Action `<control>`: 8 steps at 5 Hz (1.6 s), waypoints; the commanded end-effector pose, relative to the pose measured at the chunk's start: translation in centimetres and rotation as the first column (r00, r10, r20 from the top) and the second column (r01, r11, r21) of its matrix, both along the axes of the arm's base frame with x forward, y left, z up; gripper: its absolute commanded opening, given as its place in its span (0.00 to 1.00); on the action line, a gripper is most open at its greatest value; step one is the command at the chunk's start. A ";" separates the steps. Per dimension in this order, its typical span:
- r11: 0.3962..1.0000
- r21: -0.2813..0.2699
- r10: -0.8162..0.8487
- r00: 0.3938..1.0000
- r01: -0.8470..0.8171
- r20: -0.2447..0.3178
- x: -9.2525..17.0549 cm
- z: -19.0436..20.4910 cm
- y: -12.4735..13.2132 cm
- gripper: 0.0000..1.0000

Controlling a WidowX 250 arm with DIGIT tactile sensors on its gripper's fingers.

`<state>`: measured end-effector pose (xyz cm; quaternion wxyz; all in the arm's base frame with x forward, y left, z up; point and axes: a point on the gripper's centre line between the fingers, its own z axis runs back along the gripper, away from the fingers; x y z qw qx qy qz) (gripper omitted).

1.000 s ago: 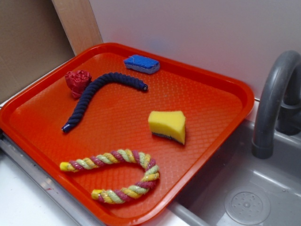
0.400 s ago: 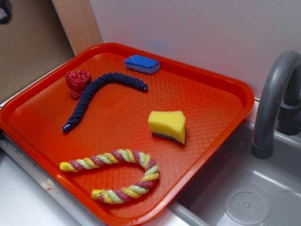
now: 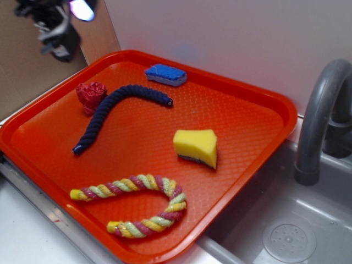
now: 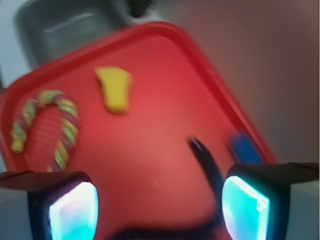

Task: Grab the green sponge.

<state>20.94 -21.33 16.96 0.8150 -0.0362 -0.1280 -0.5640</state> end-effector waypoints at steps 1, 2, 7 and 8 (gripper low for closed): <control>0.989 -0.043 -0.143 0.989 0.141 -0.038 -0.6 -1.6 -7.6 1.00; 0.992 0.011 -0.126 0.987 0.128 -0.099 0.2 -4.1 -8.8 1.00; 0.971 0.146 -0.150 0.959 0.188 -0.241 -1.6 -11.4 -11.7 0.00; 0.968 0.186 -0.124 0.963 0.170 -0.237 -1.6 -11.5 -11.7 0.00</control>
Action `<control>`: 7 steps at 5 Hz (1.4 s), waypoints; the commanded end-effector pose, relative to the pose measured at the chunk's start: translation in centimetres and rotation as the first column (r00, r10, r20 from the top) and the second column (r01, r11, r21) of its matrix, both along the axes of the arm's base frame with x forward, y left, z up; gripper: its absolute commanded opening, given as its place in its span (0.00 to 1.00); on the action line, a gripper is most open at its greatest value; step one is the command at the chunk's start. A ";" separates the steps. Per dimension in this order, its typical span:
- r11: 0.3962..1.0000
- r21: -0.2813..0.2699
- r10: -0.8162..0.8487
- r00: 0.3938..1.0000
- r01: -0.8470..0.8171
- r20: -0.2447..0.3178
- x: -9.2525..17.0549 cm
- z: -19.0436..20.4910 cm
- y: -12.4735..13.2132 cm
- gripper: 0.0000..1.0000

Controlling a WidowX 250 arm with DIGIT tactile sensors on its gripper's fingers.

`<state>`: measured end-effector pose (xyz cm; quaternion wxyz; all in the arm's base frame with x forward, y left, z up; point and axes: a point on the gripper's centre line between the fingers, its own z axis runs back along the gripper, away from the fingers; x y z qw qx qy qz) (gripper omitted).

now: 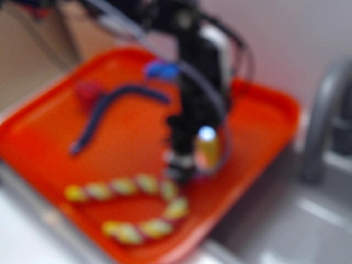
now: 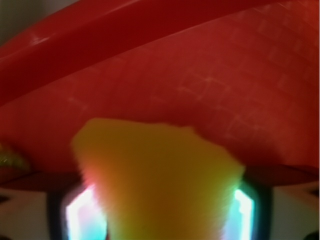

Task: Grab the green sponge.

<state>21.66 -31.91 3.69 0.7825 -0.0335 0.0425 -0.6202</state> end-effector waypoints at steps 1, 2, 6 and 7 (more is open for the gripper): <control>1.000 -0.011 0.023 0.999 -0.023 0.027 -2.2 2.5 -0.5 0.00; 0.980 0.050 0.189 0.978 -0.194 0.082 -1.4 6.7 2.3 0.00; 0.514 0.076 0.811 0.513 -0.854 0.283 -5.6 20.6 17.2 0.00; 0.458 0.011 0.856 0.444 -0.889 0.264 -6.6 21.5 19.1 0.00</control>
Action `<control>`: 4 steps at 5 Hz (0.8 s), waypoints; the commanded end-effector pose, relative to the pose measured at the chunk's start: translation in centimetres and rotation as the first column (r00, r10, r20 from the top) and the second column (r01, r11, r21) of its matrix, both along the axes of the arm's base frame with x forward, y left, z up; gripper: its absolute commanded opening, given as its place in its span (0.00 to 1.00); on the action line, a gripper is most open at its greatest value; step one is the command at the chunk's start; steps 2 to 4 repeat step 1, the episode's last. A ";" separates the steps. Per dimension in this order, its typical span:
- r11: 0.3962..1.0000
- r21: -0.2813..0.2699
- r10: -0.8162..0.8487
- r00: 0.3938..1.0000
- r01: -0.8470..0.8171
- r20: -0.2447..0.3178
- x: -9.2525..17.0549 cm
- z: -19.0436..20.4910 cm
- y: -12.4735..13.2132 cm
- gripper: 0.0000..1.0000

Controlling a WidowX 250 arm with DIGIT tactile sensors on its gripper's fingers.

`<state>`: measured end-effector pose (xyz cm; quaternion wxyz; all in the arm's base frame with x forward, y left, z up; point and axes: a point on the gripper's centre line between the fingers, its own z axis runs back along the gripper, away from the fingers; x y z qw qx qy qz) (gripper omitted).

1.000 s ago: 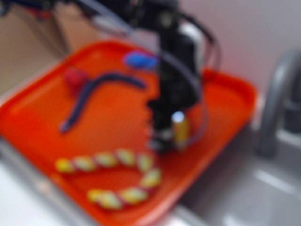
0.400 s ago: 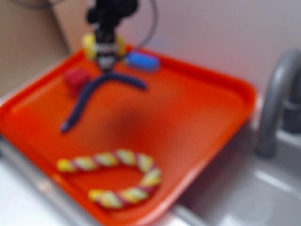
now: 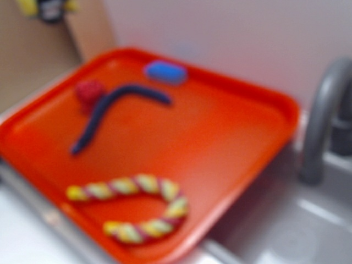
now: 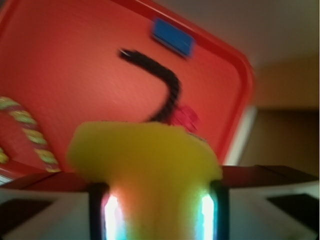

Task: Grab the green sponge.

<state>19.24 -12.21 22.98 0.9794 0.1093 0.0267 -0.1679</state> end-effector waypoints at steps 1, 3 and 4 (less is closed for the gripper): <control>0.987 -0.144 0.080 0.995 -0.070 0.062 -3.9 2.0 0.0 0.00; 0.987 -0.144 0.080 0.995 -0.070 0.062 -3.9 2.0 0.0 0.00; 0.987 -0.144 0.080 0.995 -0.070 0.062 -3.9 2.0 0.0 0.00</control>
